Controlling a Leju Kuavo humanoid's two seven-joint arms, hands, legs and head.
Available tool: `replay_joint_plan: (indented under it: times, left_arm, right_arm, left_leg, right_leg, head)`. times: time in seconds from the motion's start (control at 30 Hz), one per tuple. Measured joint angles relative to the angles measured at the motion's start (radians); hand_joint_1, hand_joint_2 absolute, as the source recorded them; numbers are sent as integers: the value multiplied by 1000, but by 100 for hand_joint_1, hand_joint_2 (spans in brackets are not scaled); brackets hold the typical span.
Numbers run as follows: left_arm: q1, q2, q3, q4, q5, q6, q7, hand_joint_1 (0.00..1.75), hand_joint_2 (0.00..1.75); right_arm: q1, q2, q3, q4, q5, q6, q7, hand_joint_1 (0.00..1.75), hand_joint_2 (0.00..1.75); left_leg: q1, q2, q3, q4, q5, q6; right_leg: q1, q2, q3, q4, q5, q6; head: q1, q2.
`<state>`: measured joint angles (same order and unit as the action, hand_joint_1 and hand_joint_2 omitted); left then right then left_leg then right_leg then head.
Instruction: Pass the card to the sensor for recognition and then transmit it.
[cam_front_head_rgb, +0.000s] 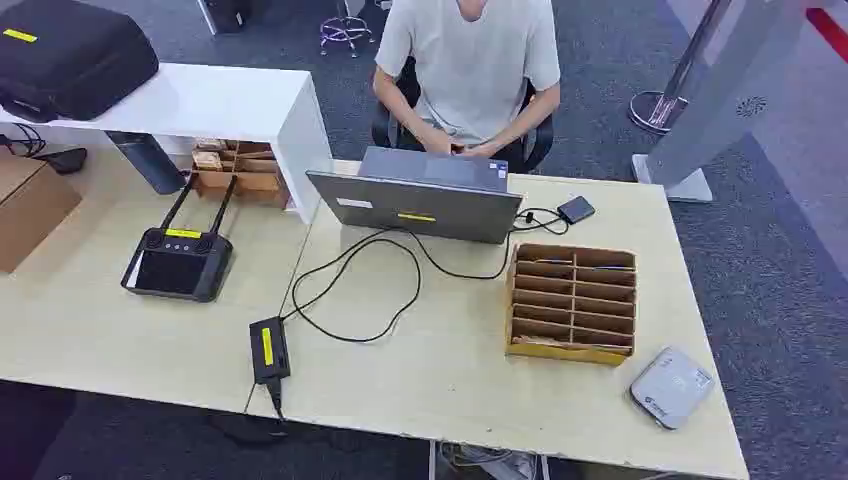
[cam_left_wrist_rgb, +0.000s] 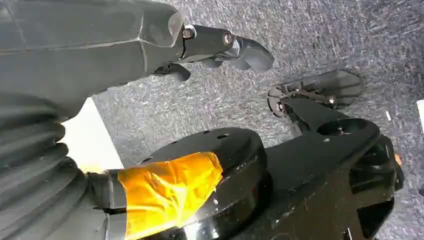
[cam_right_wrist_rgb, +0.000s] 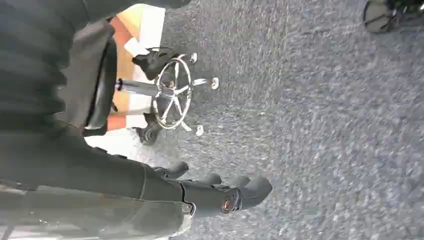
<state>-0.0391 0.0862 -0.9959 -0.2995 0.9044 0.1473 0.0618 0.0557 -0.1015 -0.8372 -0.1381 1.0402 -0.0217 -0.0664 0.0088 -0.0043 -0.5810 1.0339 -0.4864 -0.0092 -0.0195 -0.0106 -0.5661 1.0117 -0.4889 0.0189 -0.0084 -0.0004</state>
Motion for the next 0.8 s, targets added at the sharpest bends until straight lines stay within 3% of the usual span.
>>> replay_joint_plan:
  times: [0.23, 0.47, 0.8]
  left_arm:
    - [-32, 9, -137, 15, 112, 16, 0, 0, 175]
    - [-56, 15, -263, 31, 213, 24, -11, 0, 175]
    - [-25, 33, -433, 58, 289, -9, -32, 0, 175]
  right_arm:
    - [14, -89, -158, 36, 76, -35, -28, 0, 175]
    - [49, -231, -320, 64, 95, -65, -71, 0, 175]
    - [68, -448, -521, 97, -24, -173, -132, 0, 175]
  left_leg:
    - [-3, 0, 1, 0, -1, 2]
    - [-6, 0, 2, 0, -2, 3]
    - [-7, 3, 4, 0, -4, 7]
  right_leg:
    - [-3, 0, 1, 0, -1, 1]
    - [-5, 0, 3, 0, -2, 3]
    - [-7, 2, 2, 0, -2, 4]
  head:
    - [1, 0]
    - [-2, 0]
    - [-1, 0]
